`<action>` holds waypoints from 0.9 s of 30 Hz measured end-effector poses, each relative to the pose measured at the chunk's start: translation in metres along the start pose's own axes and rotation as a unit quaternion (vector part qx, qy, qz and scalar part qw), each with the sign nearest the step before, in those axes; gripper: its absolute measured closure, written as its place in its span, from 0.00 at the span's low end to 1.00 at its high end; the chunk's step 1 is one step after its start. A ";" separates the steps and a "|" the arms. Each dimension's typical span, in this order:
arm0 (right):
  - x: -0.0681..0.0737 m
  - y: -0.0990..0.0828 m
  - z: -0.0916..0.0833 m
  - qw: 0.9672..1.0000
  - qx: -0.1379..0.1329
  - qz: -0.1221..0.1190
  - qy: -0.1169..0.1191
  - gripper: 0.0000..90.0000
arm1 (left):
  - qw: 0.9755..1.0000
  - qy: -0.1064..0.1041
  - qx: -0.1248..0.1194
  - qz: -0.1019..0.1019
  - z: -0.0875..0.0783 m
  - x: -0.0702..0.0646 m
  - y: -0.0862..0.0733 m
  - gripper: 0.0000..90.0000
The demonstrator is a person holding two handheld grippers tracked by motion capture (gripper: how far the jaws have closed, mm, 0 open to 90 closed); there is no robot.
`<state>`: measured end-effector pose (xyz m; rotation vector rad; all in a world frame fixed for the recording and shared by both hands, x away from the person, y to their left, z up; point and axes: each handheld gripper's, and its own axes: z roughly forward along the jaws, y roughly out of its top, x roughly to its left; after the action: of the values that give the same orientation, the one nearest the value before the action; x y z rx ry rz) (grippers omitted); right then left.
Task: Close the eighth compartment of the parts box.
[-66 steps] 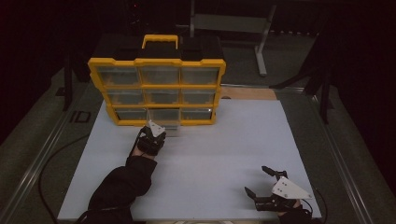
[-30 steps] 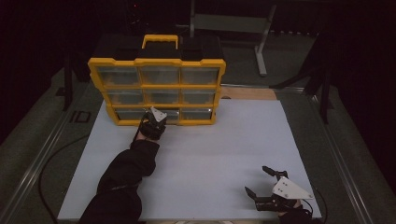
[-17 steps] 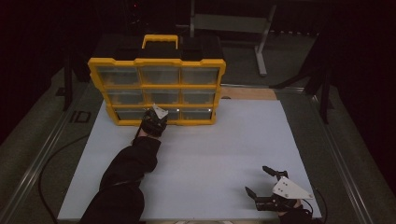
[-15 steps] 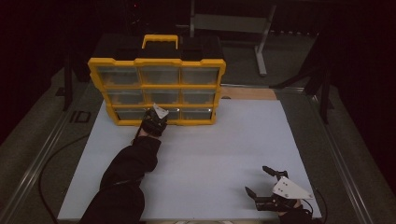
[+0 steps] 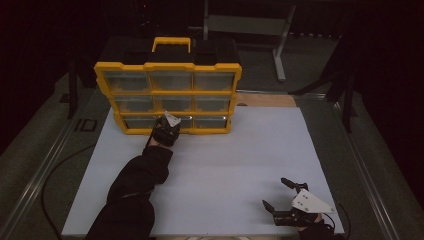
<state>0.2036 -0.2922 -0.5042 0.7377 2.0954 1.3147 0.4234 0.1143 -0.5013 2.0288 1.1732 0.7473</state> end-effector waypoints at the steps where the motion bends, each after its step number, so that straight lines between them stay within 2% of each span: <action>1: 0.000 0.000 0.000 1.000 -0.001 0.000 0.000 0.08 | 1.000 0.000 0.002 0.002 -0.001 -0.001 0.000 1.00; 4: 0.000 0.000 0.000 1.000 0.000 0.001 0.000 0.08 | 1.000 -0.007 0.001 0.004 -0.005 -0.003 0.000 1.00; 6: 0.000 0.000 0.000 1.000 0.000 -0.001 -0.001 0.08 | 1.000 -0.019 0.002 -0.005 -0.008 -0.002 0.000 1.00; 7: 0.000 0.000 0.000 1.000 0.000 -0.002 -0.001 0.08 | 1.000 -0.016 0.000 -0.008 -0.010 -0.003 0.000 0.99; 15: 0.000 0.000 0.000 1.000 0.000 -0.001 -0.002 0.08 | 0.999 -0.032 0.002 -0.011 -0.020 -0.004 -0.002 0.69; 17: 0.000 0.000 -0.001 1.000 0.000 -0.001 -0.002 0.08 | 1.000 -0.029 0.003 -0.003 -0.023 -0.005 -0.004 0.63; 21: 0.000 0.000 0.000 1.000 0.001 -0.003 -0.002 0.08 | 0.999 -0.042 0.014 0.002 -0.024 -0.007 -0.006 0.44; 26: 0.000 0.001 0.000 1.000 0.001 -0.002 -0.002 0.08 | 0.999 -0.039 0.018 0.003 -0.025 -0.008 -0.007 0.25; 27: 0.000 0.001 0.000 1.000 0.001 -0.002 -0.002 0.08 | 0.998 -0.057 0.024 0.004 -0.026 -0.008 -0.007 0.25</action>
<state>0.2032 -0.2921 -0.5035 0.7358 2.0932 1.3076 0.3968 0.1162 -0.4923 2.0871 1.1280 0.6045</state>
